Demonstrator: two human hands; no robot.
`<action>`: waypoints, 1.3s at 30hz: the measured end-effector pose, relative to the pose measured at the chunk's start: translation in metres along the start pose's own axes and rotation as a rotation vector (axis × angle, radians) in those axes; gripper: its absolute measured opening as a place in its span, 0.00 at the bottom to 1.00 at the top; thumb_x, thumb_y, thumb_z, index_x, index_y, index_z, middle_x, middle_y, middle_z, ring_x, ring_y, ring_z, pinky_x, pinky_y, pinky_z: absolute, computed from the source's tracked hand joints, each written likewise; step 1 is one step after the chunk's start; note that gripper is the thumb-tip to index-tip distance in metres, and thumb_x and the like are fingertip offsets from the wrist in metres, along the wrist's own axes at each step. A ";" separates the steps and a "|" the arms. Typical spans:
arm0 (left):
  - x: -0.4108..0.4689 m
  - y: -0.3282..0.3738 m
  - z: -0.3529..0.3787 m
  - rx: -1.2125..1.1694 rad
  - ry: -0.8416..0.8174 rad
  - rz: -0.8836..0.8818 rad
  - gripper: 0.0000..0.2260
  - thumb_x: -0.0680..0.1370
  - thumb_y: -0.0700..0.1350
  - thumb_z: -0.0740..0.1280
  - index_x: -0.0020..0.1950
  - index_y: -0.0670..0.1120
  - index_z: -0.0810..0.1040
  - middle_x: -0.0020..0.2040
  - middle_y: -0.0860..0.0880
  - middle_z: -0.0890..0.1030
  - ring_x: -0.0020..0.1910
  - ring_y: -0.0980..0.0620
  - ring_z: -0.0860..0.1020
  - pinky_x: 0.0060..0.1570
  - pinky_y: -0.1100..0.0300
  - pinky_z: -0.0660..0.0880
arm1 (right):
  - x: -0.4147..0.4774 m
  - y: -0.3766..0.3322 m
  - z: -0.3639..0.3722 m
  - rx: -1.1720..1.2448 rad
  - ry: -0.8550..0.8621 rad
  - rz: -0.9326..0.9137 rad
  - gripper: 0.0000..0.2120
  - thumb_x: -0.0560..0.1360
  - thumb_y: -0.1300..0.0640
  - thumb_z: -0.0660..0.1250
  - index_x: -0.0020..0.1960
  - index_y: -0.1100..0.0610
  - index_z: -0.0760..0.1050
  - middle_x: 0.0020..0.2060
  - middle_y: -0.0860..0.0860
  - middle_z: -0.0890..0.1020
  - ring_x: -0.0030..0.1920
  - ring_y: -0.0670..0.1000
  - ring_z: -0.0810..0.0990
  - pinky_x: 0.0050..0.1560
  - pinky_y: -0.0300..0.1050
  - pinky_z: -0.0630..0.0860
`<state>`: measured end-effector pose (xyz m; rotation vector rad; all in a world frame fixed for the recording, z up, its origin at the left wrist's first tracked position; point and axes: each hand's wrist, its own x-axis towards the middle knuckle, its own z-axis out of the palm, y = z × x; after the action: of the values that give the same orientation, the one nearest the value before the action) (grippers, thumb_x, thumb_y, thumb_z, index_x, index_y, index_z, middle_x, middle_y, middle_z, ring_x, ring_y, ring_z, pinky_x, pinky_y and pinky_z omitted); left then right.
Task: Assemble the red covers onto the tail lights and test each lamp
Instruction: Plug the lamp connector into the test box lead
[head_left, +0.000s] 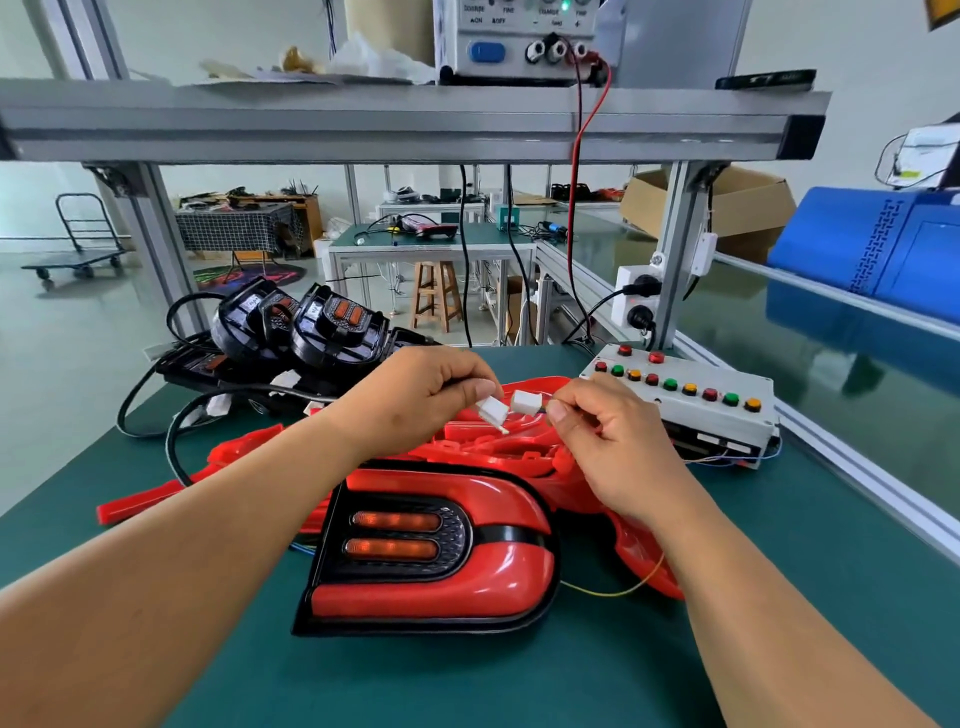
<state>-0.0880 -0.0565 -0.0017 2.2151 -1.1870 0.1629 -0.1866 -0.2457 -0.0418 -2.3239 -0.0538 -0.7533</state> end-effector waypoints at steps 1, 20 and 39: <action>0.001 0.000 0.001 -0.012 0.010 -0.021 0.06 0.80 0.46 0.65 0.47 0.55 0.80 0.44 0.56 0.82 0.44 0.60 0.78 0.45 0.66 0.74 | 0.000 0.000 0.000 0.008 0.004 0.001 0.10 0.79 0.56 0.64 0.41 0.45 0.72 0.40 0.50 0.76 0.46 0.51 0.73 0.57 0.61 0.70; 0.005 0.003 0.007 -0.245 -0.031 -0.023 0.07 0.73 0.51 0.73 0.48 0.60 0.80 0.46 0.50 0.83 0.43 0.53 0.80 0.45 0.60 0.77 | -0.001 0.002 0.007 -0.148 0.161 0.037 0.13 0.75 0.47 0.58 0.42 0.52 0.79 0.37 0.49 0.76 0.43 0.52 0.74 0.48 0.51 0.67; 0.010 0.005 0.010 -0.002 0.058 0.062 0.17 0.81 0.49 0.60 0.32 0.60 0.70 0.29 0.60 0.76 0.31 0.53 0.75 0.35 0.62 0.71 | 0.002 0.007 0.008 -0.089 0.192 -0.008 0.11 0.78 0.50 0.61 0.43 0.53 0.79 0.38 0.50 0.76 0.43 0.51 0.72 0.50 0.54 0.69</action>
<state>-0.0875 -0.0715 -0.0030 2.1583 -1.2244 0.2497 -0.1795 -0.2458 -0.0500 -2.3243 0.0573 -0.9975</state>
